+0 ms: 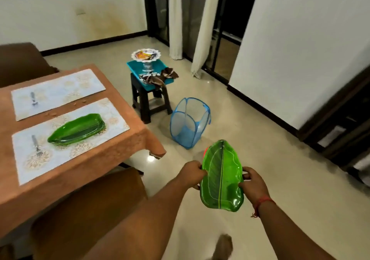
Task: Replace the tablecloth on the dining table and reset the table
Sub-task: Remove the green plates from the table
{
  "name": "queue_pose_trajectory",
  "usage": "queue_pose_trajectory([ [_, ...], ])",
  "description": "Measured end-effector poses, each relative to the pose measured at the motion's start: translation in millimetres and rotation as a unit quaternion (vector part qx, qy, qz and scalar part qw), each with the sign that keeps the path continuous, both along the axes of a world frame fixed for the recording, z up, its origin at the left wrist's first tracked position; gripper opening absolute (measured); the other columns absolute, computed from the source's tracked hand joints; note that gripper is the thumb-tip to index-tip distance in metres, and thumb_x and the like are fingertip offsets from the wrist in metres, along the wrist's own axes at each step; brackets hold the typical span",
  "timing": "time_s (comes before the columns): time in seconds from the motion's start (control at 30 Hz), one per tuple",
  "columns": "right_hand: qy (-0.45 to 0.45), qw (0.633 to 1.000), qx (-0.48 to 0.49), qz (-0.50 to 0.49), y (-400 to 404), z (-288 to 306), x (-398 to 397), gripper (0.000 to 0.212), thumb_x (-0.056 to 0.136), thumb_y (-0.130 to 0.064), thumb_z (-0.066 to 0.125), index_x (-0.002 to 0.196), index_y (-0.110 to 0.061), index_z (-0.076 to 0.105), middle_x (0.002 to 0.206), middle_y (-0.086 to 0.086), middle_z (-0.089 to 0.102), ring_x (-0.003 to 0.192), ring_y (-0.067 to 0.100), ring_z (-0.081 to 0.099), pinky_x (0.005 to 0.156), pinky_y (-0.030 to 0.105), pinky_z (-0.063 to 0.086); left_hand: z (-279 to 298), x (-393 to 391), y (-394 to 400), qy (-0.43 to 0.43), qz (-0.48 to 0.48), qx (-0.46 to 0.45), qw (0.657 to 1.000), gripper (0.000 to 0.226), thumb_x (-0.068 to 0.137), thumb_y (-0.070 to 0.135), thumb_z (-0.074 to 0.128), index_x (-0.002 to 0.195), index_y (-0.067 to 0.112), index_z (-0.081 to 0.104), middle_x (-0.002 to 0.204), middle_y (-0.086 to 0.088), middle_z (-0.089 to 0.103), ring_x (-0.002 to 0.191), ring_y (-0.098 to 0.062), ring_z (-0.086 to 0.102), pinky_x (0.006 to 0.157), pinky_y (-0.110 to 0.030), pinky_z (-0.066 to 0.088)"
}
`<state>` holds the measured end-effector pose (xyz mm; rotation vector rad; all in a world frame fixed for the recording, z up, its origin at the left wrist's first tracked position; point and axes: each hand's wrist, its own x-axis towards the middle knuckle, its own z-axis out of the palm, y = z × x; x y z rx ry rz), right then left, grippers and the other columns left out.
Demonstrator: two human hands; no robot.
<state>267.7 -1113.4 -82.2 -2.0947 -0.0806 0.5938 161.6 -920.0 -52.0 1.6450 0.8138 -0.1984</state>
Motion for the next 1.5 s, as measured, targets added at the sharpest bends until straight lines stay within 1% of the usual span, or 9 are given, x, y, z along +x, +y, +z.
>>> queue_pose_trajectory([
  [0.27,-0.02,0.976,0.002,0.215,163.8,6.9,130.3,0.052,0.07,0.013,0.059,0.1,-0.029,0.065,0.079,-0.008,0.067,0.078,0.02,0.064,0.076,0.035,0.052,-9.6,68.9,106.2,0.039,0.169,0.018,0.985,0.001,0.087,0.008,0.054,0.088,0.007,0.054,0.084,-0.014,0.062,0.072,-0.035,0.071,0.053,-0.044,0.061],
  [0.4,-0.037,0.944,-0.009,0.327,255.8,9.5,167.9,0.051,0.07,0.013,0.06,0.1,-0.028,0.062,0.078,-0.009,0.063,0.076,0.02,0.06,0.072,0.029,0.048,-15.3,78.8,158.0,0.032,0.283,-0.003,0.959,0.018,0.085,0.005,0.053,0.101,0.001,0.06,0.097,-0.023,0.067,0.079,-0.039,0.072,0.059,-0.056,0.06],
  [0.5,-0.041,0.921,-0.02,0.387,322.8,1.0,173.4,0.053,0.069,0.011,0.059,0.107,-0.025,0.067,0.085,0.0,0.07,0.083,0.023,0.064,0.078,0.031,0.051,-22.9,71.8,195.1,0.029,0.347,-0.018,0.937,0.02,0.084,0.005,0.054,0.101,0.007,0.064,0.094,-0.019,0.071,0.077,-0.038,0.073,0.063,-0.056,0.06],
  [0.6,-0.032,0.892,-0.024,0.45,400.3,-14.5,168.1,0.055,0.069,0.009,0.06,0.113,-0.023,0.068,0.089,0.004,0.072,0.085,0.025,0.066,0.079,0.034,0.052,-25.8,58.4,243.4,0.023,0.4,0.03,0.916,0.015,0.086,0.007,0.057,0.09,0.018,0.067,0.084,-0.006,0.071,0.079,-0.032,0.072,0.071,-0.042,0.061],
  [0.67,-0.031,0.881,-0.031,0.472,449.6,-21.5,157.0,0.057,0.069,0.01,0.06,0.111,-0.028,0.068,0.091,0.006,0.072,0.087,0.027,0.067,0.079,0.037,0.054,-32.6,46.4,278.5,0.027,0.436,0.023,0.899,0.013,0.088,0.006,0.057,0.097,0.012,0.064,0.085,-0.006,0.068,0.071,-0.021,0.069,0.061,-0.033,0.06],
  [0.77,-0.022,0.862,-0.037,0.506,521.1,-24.6,139.6,0.059,0.069,0.011,0.058,0.11,-0.031,0.067,0.094,0.006,0.072,0.089,0.028,0.068,0.077,0.036,0.055,-40.0,28.9,330.2,0.034,0.496,-0.02,0.867,0.011,0.088,0.009,0.058,0.098,0.004,0.057,0.087,-0.018,0.065,0.067,-0.03,0.069,0.049,-0.037,0.058],
  [0.97,-0.039,0.811,-0.041,0.583,650.2,-9.4,83.8,0.059,0.076,0.008,0.054,0.12,-0.028,0.068,0.106,0.004,0.069,0.1,0.03,0.064,0.079,0.027,0.047,-42.1,-11.9,411.4,0.042,0.597,-0.027,0.801,0.011,0.086,0.01,0.059,0.096,0.009,0.061,0.092,-0.016,0.068,0.076,-0.028,0.071,0.053,-0.039,0.06],
  [1.13,-0.028,0.73,-0.063,0.68,732.5,-13.3,35.0,0.047,0.086,-0.004,0.058,0.131,-0.019,0.063,0.111,0.007,0.069,0.099,0.024,0.063,0.083,0.027,0.048,-57.5,-49.5,452.0,0.087,0.661,-0.01,0.746,0.023,0.079,0.026,0.061,0.094,0.009,0.058,0.091,-0.018,0.064,0.078,-0.031,0.069,0.062,-0.048,0.062],
  [1.5,-0.075,0.485,-0.093,0.867,827.4,-38.7,-74.8,0.054,0.089,-0.011,0.056,0.142,-0.015,0.053,0.142,0.01,0.056,0.13,0.029,0.051,0.11,0.037,0.041,-63.5,-68.1,473.0,0.142,0.844,-0.046,0.515,0.008,0.083,0.014,0.055,0.086,0.008,0.06,0.085,-0.015,0.065,0.074,-0.031,0.069,0.06,-0.047,0.062],
])
